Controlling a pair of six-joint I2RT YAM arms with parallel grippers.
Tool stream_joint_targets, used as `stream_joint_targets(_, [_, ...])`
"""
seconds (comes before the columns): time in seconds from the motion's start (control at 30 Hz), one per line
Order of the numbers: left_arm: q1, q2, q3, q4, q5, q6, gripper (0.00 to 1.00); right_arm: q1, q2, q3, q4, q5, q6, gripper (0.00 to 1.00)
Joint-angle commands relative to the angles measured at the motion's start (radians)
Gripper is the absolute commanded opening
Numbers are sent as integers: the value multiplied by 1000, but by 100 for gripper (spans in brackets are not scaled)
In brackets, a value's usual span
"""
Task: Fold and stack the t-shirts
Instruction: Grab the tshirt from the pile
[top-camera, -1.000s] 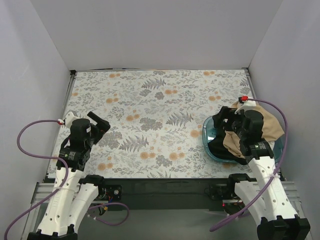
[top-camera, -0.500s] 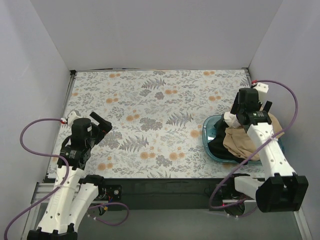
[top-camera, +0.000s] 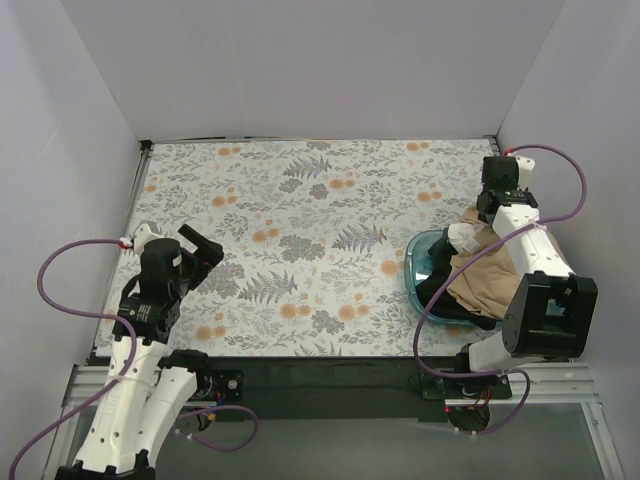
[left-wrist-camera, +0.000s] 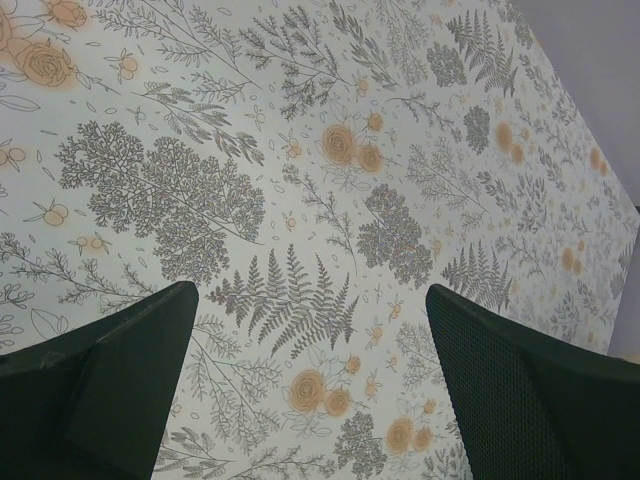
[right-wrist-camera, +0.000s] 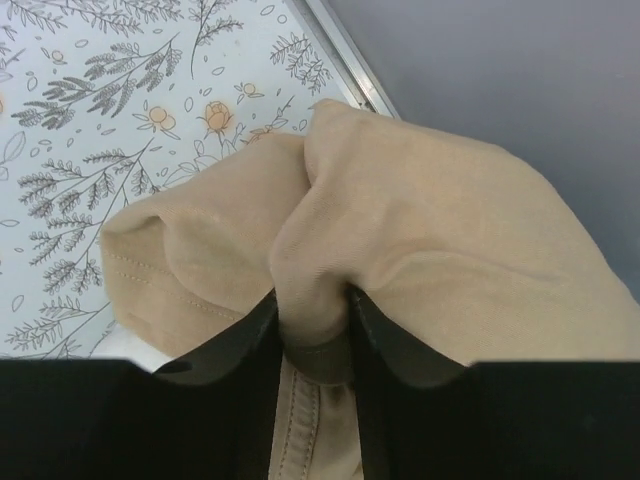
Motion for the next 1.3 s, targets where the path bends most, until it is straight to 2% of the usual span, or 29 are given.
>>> stream_joint_targets(0.0, [1,6,-11,0,-10,7,98,0,-41,50,39,30,17,36])
stream_joint_targets(0.13, [1,20,-8,-1,-10,5,98,0,-94,36,38,63,23,23])
stream_joint_targets(0.2, [1,23,-8,-1,-10,5,98,0,-133,30,38,70,17,10])
stream_joint_targets(0.27, [1,28,-8,-1,-7,5,98,0,-154,30,38,79,3,1])
stream_joint_targets(0.63, [1,28,-5,-3,-7,7,98,0,-366,82,38,31,-35,1])
stream_joint_targets(0.77, [1,19,-5,-1,-10,7,98,0,-430,168,53,-86,-72,3])
stream_joint_targets(0.93, [1,19,-2,-3,-11,5,98,0,-467,265,68,-117,-124,1])
stream_joint_targets(1.13, [1,16,-2,-3,-11,7,98,0,-452,407,95,-297,-170,1])
stream_joint_targets(1.27, [1,14,3,-3,-16,8,98,0,-401,485,138,-531,-232,1])
